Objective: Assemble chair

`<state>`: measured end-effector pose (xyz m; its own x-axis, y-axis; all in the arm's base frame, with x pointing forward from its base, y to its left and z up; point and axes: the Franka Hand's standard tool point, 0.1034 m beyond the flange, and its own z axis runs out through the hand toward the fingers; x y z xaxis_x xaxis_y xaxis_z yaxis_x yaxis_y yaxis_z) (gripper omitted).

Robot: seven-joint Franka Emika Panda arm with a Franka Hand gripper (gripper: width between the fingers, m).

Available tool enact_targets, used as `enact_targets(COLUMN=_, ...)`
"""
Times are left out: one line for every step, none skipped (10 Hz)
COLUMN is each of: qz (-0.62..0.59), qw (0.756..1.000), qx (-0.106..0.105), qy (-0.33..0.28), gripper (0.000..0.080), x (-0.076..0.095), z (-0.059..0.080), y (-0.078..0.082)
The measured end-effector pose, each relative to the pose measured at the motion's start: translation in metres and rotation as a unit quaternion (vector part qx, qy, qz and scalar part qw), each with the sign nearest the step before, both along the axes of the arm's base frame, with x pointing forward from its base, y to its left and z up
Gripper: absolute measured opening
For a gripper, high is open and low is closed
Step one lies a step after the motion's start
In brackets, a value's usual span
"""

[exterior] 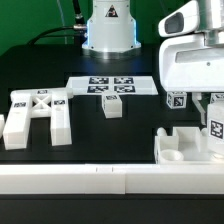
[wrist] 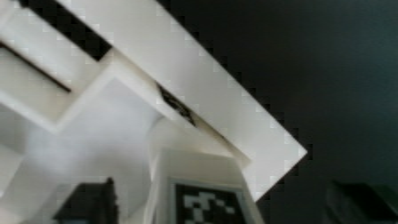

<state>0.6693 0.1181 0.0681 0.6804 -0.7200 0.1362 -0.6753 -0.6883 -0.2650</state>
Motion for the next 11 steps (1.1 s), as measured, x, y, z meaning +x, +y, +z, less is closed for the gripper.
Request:
enact_targets(qz=0.043, qw=0.999, qx=-0.014, qy=-0.002, gripper=0.0614, x=-0.0002, z=0.0001, y=-0.0013)
enact_targets(qz=0.103, qw=0.994, qx=-0.032, qy=-0.007, gripper=0.0642, x=0.0001, z=0.0004, y=-0.0027)
enact_targets(qz=0.140, qw=0.989, qx=-0.043, qy=-0.011, gripper=0.0642, x=0.0002, z=0.0003, y=-0.0041)
enact_targets(qz=0.170, qw=0.984, qx=-0.052, qy=-0.013, gripper=0.0648, x=0.0001, z=0.0001, y=-0.0038)
enact_targets(qz=0.199, qw=0.978, qx=-0.061, qy=-0.016, gripper=0.0649, x=0.0001, z=0.0001, y=-0.0040)
enact_targets(qz=0.220, qw=0.973, qx=-0.067, qy=-0.018, gripper=0.0649, x=0.0001, z=0.0000, y=-0.0041)
enact_targets(qz=0.265, qw=0.961, qx=-0.080, qy=-0.022, gripper=0.0649, x=0.0000, z=-0.0002, y=-0.0041)
enact_targets(qz=0.313, qw=0.944, qx=-0.099, qy=-0.024, gripper=0.0649, x=-0.0009, z=-0.0004, y=-0.0003)
enact_targets(qz=0.355, qw=0.927, qx=-0.115, qy=-0.027, gripper=0.0649, x=-0.0009, z=0.0011, y=0.0029)
enact_targets(qz=0.414, qw=0.900, qx=-0.136, qy=-0.032, gripper=0.0649, x=0.0002, z=0.0038, y=0.0017)
enact_targets(qz=0.452, qw=0.879, qx=-0.146, qy=-0.034, gripper=0.0649, x=0.0003, z=0.0052, y=0.0001)
